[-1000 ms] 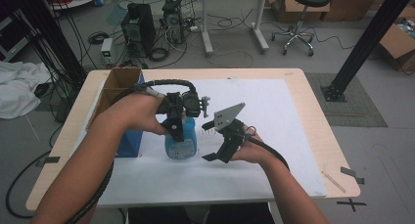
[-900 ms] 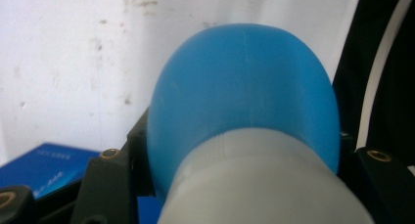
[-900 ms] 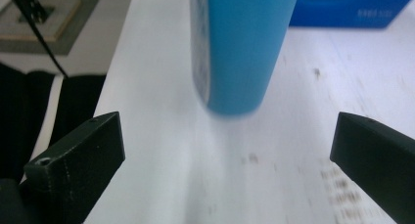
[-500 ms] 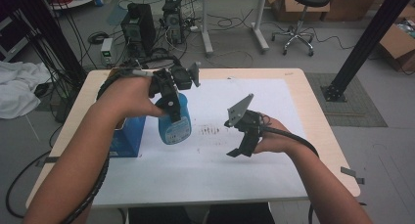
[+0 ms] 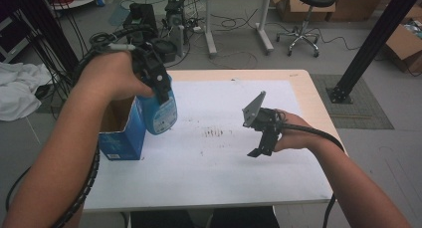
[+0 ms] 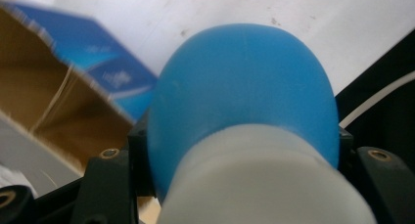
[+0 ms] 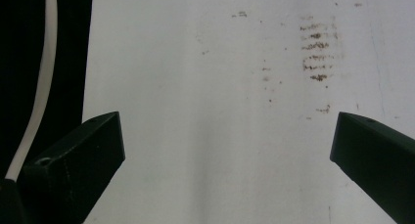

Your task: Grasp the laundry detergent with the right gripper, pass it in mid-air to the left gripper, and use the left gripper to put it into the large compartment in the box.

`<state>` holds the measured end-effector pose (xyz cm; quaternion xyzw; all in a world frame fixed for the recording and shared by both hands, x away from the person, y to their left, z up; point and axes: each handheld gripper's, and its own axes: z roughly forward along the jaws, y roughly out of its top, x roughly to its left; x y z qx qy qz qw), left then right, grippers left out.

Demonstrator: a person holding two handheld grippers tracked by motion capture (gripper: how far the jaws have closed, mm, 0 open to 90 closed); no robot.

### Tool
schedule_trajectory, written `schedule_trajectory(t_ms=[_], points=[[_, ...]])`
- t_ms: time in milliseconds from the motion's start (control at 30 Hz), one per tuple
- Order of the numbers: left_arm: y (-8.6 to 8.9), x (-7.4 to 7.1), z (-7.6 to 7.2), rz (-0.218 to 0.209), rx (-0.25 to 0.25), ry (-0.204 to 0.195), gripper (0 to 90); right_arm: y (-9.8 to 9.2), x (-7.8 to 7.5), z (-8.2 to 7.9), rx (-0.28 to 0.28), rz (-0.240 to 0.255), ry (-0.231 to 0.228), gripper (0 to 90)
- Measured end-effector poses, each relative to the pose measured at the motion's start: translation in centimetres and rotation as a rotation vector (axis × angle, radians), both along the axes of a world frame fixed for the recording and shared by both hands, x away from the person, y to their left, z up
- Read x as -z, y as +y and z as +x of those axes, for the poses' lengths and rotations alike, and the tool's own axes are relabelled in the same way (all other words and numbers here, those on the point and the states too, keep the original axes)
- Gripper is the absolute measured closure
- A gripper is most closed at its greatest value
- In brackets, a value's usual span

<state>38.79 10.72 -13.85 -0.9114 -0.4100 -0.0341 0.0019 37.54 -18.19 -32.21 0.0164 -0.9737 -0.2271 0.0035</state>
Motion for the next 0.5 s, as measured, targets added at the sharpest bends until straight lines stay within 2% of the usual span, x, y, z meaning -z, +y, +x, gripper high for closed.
schedule_trajectory(t_ms=[67, 333, 500], points=[[0.9, -0.6, 0.2, -0.013, -0.07, 0.002, 38.9, -0.3, -0.1, 0.0, 0.002, -0.01, 0.008, 0.0], [4.6, -2.5, 1.0, -0.017, -0.266, 0.007, 38.9, -0.4, -0.1, 0.0, -0.019, -0.089, 0.043, 0.0], [6.8, -3.4, 1.3, -0.007, -0.351, 0.01, 38.9, -0.3, -0.3, -0.1, -0.03, -0.117, 0.049, 0.0]])
